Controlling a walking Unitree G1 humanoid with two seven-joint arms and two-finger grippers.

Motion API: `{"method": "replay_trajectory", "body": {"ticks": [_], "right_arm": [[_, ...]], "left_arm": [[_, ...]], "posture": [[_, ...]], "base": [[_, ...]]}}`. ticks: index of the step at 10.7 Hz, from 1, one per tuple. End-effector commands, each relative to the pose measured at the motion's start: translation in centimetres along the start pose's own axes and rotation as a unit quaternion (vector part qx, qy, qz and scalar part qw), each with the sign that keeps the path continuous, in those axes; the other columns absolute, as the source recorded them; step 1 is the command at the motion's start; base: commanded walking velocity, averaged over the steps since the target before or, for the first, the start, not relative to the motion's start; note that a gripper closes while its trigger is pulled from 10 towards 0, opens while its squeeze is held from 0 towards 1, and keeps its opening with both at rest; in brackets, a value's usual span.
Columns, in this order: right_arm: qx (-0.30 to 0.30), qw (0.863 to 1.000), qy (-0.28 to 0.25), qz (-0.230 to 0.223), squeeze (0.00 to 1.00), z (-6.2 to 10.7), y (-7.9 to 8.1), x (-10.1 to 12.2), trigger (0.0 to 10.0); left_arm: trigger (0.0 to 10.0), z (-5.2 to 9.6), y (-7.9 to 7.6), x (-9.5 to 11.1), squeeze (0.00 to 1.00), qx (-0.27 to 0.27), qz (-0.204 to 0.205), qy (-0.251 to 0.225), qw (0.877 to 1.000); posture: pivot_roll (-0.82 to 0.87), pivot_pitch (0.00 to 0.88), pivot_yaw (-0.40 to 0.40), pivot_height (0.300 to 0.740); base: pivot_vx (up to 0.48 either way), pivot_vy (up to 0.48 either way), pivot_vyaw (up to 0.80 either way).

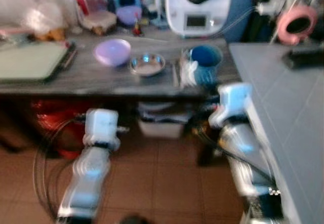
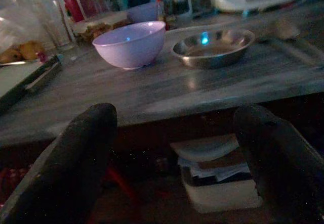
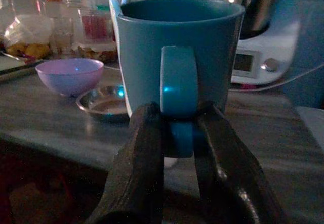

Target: Setting the table

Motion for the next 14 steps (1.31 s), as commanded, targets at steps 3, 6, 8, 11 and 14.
{"method": "replay_trajectory", "body": {"ticks": [3, 6, 8, 11, 14], "right_arm": [[-0.013, 1.0, -0.012, 0.01, 0.0, 0.0, -1.1, 0.8, 10.0], [0.001, 1.0, -0.012, 0.015, 0.0, -0.1, -0.7, 0.8, 10.0], [-0.006, 1.0, -0.016, 0.009, 0.0, -0.3, -1.0, 1.0, 10.0], [-0.017, 1.0, -0.022, 0.008, 0.0, -0.8, -1.9, 1.4, 10.0], [0.008, 1.0, 0.001, 0.005, 0.0, -1.7, -2.2, 0.9, 10.0]], "left_arm": [[10.0, -0.3, -0.6, 0.8, 0.0, -0.009, 0.004, -0.014, 1.0], [10.0, -0.3, -0.5, 0.7, 0.0, -0.005, 0.009, -0.01, 1.0], [10.0, -0.3, -0.3, 0.7, 0.0, -0.003, 0.006, -0.011, 1.0], [10.0, -0.1, 0.3, 1.0, 0.0, 0.01, 0.026, -0.021, 0.999], [10.0, 0.3, 1.6, 0.8, 0.0, 0.034, 0.014, -0.018, 0.999]], "posture": [[-0.06, 0.0, 0.051, 0.74], [-0.06, 0.0, 0.053, 0.74], [-0.06, 0.0, 0.054, 0.74], [-0.05, 0.0, 0.055, 0.74], [-0.04, 0.0, 0.059, 0.74]], "base": [[0.469, 0.0, 0.0], [0.418, 0.18, 0.27], [0.338, 0.341, 0.0], [0.216, 0.236, 0.0], [0.0, 0.0, 0.0]]}}
Point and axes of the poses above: a point about 5 cm out from each wrist's last joint towards the gripper, its own z axis pointing back from the gripper into the wrist, its own x axis along the axis of the wrist's last joint, y = z × x, the point moved 4 cm from there along -z, pointing out of the wrist towards the gripper, and after that the axes turned 12 degrees about -z, right-handed, at the moved point
